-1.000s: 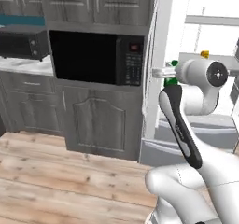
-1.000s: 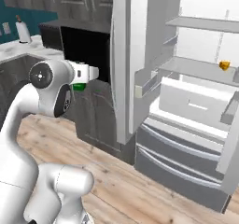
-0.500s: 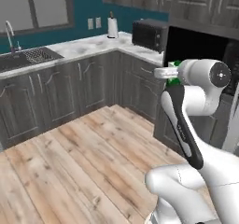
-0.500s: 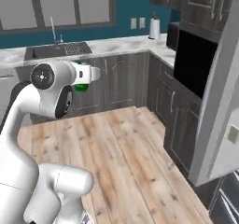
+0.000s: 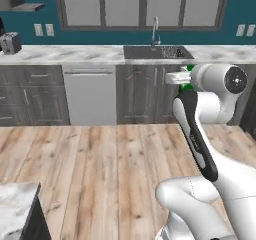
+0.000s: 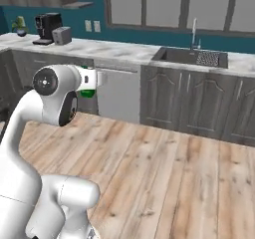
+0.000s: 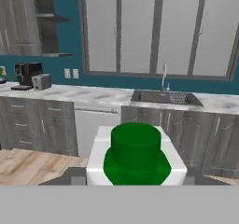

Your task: Take out the milk from the fridge and place it on the tray on the counter. Then take the sugar cube near the tray and place it in the tray.

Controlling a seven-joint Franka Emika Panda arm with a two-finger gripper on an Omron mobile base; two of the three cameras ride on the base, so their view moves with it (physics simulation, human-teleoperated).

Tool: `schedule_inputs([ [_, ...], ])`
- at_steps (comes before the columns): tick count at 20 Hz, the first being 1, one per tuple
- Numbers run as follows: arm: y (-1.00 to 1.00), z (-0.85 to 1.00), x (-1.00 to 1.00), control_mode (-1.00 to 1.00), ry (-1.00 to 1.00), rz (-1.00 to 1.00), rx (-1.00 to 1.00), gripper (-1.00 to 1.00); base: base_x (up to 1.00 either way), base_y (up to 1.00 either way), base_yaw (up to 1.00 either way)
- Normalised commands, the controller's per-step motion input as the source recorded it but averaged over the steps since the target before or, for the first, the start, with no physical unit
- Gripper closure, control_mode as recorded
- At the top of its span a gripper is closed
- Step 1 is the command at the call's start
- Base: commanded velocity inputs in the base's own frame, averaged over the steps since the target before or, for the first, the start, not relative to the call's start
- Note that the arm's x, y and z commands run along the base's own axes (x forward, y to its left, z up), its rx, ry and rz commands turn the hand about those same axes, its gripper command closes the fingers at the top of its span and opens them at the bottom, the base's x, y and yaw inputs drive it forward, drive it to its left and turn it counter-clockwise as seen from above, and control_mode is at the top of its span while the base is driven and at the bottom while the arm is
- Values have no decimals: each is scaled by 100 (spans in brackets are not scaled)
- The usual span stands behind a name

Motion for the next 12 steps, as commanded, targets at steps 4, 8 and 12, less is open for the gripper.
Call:
schedule_inputs([
  [4, 0, 0, 0, 100, 0, 0, 0, 100, 0, 0, 100],
  [8, 0, 0, 0, 100, 0, 0, 0, 100, 0, 0, 100],
  [12, 0, 0, 0, 100, 0, 0, 0, 100, 0, 0, 100],
])
